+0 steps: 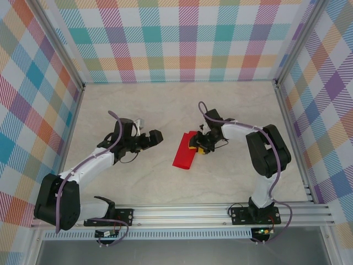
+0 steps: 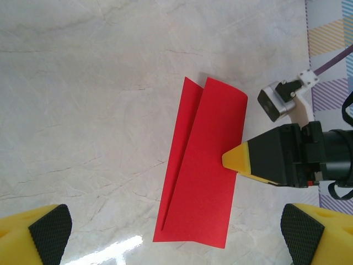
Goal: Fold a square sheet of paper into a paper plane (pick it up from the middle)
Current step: Hold the square sheet of paper at the center of the table.
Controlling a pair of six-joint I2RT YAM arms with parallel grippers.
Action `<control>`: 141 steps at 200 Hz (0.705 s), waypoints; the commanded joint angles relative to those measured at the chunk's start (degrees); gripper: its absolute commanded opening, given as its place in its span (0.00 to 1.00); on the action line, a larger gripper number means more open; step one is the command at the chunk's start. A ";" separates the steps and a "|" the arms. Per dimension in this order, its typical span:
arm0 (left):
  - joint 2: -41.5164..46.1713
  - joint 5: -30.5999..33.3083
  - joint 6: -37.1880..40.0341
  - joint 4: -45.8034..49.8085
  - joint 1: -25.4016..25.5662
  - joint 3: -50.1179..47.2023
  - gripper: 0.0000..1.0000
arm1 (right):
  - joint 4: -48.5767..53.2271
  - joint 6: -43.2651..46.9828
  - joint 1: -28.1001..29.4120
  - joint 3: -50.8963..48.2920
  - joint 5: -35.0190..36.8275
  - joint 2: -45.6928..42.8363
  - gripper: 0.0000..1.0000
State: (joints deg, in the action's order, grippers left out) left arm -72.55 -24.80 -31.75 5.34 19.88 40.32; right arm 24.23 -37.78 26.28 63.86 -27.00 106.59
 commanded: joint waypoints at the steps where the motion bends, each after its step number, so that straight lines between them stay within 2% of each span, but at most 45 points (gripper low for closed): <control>1: -0.09 -1.12 -0.24 -1.95 0.86 0.38 1.00 | 3.71 3.85 -0.14 3.99 0.26 0.97 0.43; 64: -0.95 -0.79 -0.39 -2.26 1.43 0.55 1.00 | 12.18 11.88 -0.16 11.21 1.99 6.12 0.43; 141: -2.77 1.31 -0.56 -1.94 1.48 1.23 1.00 | 12.66 10.16 0.65 12.32 4.13 7.56 0.54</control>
State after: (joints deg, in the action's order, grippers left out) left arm -74.63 -24.38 -31.99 4.27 20.56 40.32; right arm 34.98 -27.99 26.35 74.50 -24.08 113.08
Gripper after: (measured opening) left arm 0.998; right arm 0.533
